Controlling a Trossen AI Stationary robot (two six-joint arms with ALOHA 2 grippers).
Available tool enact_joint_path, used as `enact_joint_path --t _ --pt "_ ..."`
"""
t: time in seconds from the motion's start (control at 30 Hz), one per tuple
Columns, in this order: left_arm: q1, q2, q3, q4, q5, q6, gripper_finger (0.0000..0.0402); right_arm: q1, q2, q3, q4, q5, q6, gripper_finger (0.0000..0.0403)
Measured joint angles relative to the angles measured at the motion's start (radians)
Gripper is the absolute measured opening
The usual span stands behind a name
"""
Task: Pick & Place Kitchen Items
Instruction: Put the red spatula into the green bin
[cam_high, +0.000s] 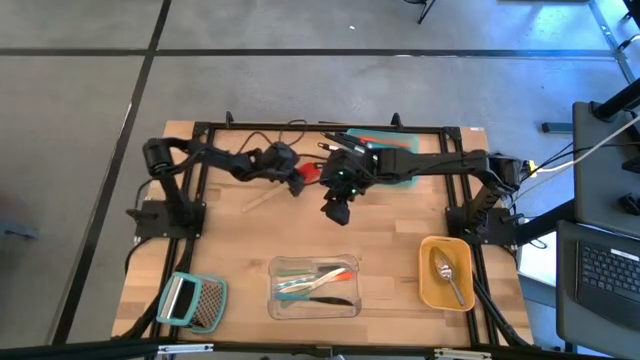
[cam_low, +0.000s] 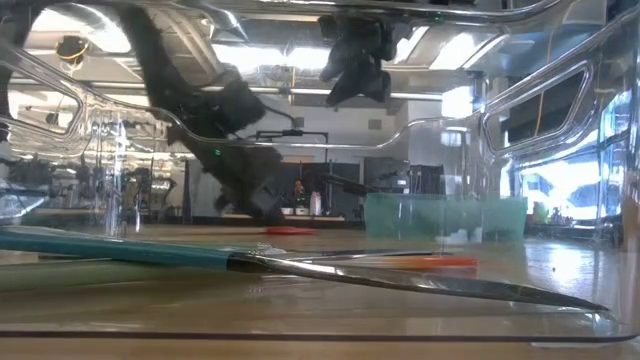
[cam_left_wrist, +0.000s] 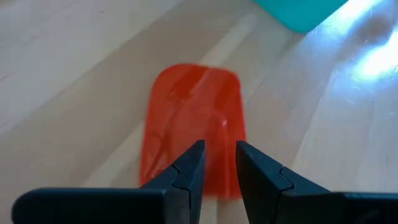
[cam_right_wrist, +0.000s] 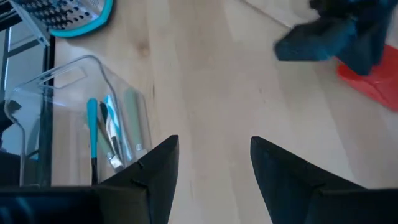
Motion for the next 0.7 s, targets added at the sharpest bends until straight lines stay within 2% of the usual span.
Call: enact_joint_path --t 0.13,0.2,0.5,0.57,0.7 --pt "-0.027 0.063 0.065 -0.032 0.048 -0.002 0.0082 0.005 0.000 0.000 -0.009 -0.002 0.000 0.0202" --pt "-0.052 0.079 0.067 -0.047 0.107 -0.013 0.0082 0.004 0.000 0.000 -0.013 -0.001 0.000 0.0202" --pt "-0.200 0.052 0.062 -0.082 0.190 -0.063 0.0082 0.004 -0.001 0.000 -0.028 0.024 -0.027 0.0202" --pt "-0.231 0.030 0.061 -0.106 0.137 -0.054 0.0081 0.004 -0.001 0.000 -0.027 0.034 -0.027 0.0202" --pt "-0.284 -0.049 0.061 -0.111 -0.093 0.029 0.0069 0.004 -0.001 0.000 -0.024 0.047 -0.026 0.0202"
